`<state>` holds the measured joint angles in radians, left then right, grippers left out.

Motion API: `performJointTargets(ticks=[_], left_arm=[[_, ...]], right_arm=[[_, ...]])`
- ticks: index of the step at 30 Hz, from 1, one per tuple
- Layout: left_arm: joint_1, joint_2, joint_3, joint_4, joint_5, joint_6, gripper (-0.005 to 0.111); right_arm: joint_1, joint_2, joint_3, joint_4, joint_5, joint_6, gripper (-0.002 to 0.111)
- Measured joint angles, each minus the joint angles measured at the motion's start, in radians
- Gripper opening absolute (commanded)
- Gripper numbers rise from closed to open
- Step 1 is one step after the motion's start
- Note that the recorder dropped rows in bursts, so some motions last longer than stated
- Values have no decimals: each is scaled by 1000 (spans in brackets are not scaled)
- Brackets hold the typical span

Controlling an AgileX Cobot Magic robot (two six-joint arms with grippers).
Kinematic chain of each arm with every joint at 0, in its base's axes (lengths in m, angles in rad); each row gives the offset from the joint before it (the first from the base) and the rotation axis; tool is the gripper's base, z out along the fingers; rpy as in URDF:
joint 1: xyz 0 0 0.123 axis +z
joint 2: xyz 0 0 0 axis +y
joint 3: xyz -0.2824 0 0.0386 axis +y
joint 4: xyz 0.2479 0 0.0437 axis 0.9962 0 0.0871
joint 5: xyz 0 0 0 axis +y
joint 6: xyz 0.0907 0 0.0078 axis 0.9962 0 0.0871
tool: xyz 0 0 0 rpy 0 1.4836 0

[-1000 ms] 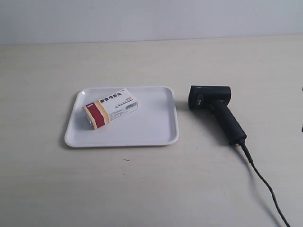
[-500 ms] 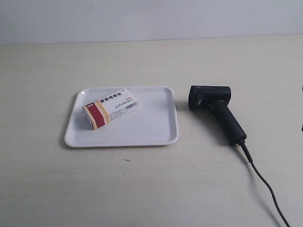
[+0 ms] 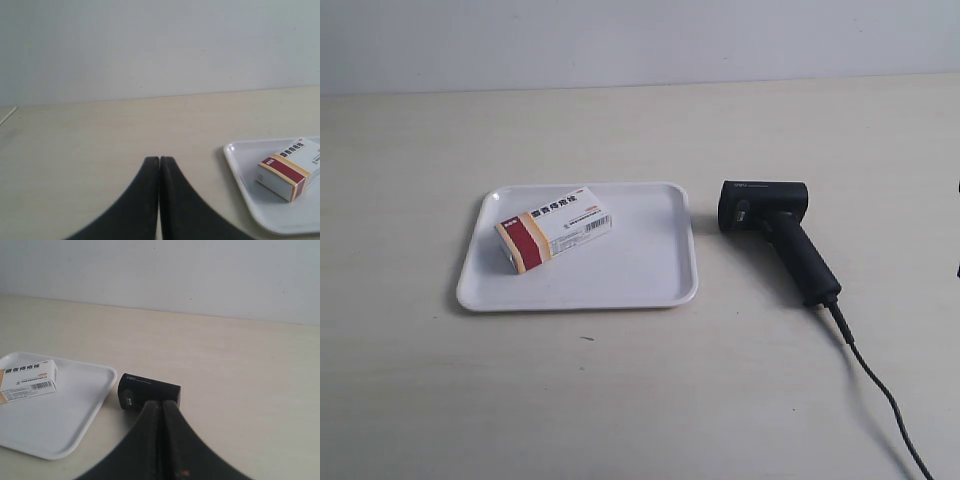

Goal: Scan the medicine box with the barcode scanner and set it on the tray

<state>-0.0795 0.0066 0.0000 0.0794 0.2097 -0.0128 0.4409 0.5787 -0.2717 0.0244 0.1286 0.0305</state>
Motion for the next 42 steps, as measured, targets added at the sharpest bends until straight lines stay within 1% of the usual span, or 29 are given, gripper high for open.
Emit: performJointTargets(ticks=[4,9,15,19,25,27,32,34,36,42], left_arm=[[0,0,0,0,0,0,3],[0,0,0,0,0,0,3],[0,0,0,0,0,0,3],[0,0,0,0,0,0,3],[0,0,0,0,0,0,3],[0,0,0,0,0,-2,3],[0,0,0,0,0,-2,3],[0,0,0,0,0,-2,3],[0,0,0,0,0,-2,3],[0,0,0,0,2,-2,3]], right_arm=[[0,0,0,0,0,0,1],[0,-27,19,49,-16,0,1],[0,-165,197,58,-115,0,1],[0,-256,260,60,-80,0,1],[-7,-342,267,60,-29,0,1],[-49,-381,267,64,-24,0,1],[-261,-513,267,67,-15,0,1],[-324,-552,267,69,-7,0,1],[-350,-569,267,71,2,0,1],[-359,-573,267,71,46,0,1]])
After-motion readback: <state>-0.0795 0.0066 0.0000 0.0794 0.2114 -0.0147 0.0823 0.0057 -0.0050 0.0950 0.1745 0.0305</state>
